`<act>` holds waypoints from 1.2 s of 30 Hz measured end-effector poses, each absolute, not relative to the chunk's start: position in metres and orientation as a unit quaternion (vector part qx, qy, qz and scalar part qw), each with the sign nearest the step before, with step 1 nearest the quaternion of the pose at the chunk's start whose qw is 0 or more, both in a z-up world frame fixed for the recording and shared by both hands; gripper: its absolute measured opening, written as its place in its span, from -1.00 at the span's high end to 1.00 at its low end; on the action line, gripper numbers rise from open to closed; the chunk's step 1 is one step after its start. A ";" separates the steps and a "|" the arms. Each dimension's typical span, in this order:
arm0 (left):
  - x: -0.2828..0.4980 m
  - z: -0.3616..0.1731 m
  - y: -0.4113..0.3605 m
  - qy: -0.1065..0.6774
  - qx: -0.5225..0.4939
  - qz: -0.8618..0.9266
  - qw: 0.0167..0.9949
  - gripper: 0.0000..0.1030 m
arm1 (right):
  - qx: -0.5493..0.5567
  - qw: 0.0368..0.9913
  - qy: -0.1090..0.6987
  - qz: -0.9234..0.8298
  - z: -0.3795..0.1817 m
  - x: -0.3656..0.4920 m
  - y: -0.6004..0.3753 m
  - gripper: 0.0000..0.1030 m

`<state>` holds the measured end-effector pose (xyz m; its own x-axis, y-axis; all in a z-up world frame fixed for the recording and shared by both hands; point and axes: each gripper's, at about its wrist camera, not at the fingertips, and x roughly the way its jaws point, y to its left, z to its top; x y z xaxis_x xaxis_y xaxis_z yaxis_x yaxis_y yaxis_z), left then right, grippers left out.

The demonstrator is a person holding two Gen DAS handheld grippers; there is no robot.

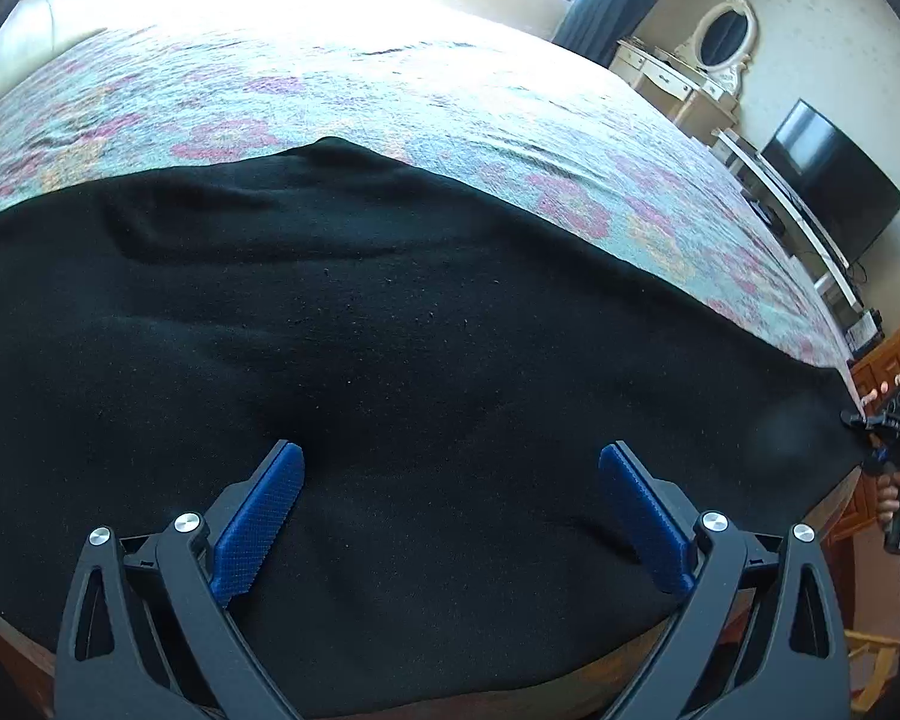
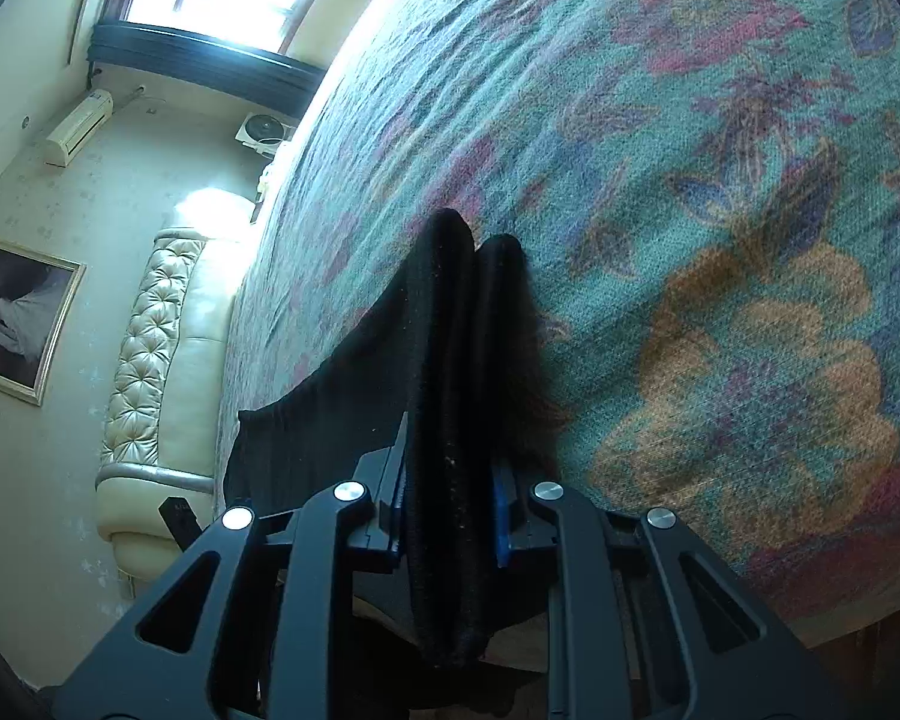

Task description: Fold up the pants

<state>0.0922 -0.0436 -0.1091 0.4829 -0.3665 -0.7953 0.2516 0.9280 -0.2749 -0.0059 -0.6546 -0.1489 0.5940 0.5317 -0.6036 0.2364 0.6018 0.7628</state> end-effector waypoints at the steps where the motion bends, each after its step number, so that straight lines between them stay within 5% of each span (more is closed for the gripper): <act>1: 0.091 -0.108 -0.045 0.476 -0.043 -0.188 0.858 -0.90 | 0.434 0.782 0.439 0.088 -0.145 -0.007 -0.656 0.62; 17: 0.071 -0.072 0.018 0.439 -0.038 -0.126 0.889 -0.90 | 0.383 0.821 0.421 0.055 -0.052 0.000 -0.610 0.65; 36: 0.066 -0.056 0.070 0.404 -0.110 -0.084 0.904 -0.90 | 0.321 0.852 0.390 0.142 0.062 0.051 -0.426 0.69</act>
<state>0.0658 0.0697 -0.0563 0.6595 -0.2402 -0.7123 0.0623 0.9618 -0.2667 0.0510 -0.4258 0.0618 0.6559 0.4922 -0.5723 0.0075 0.7539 0.6569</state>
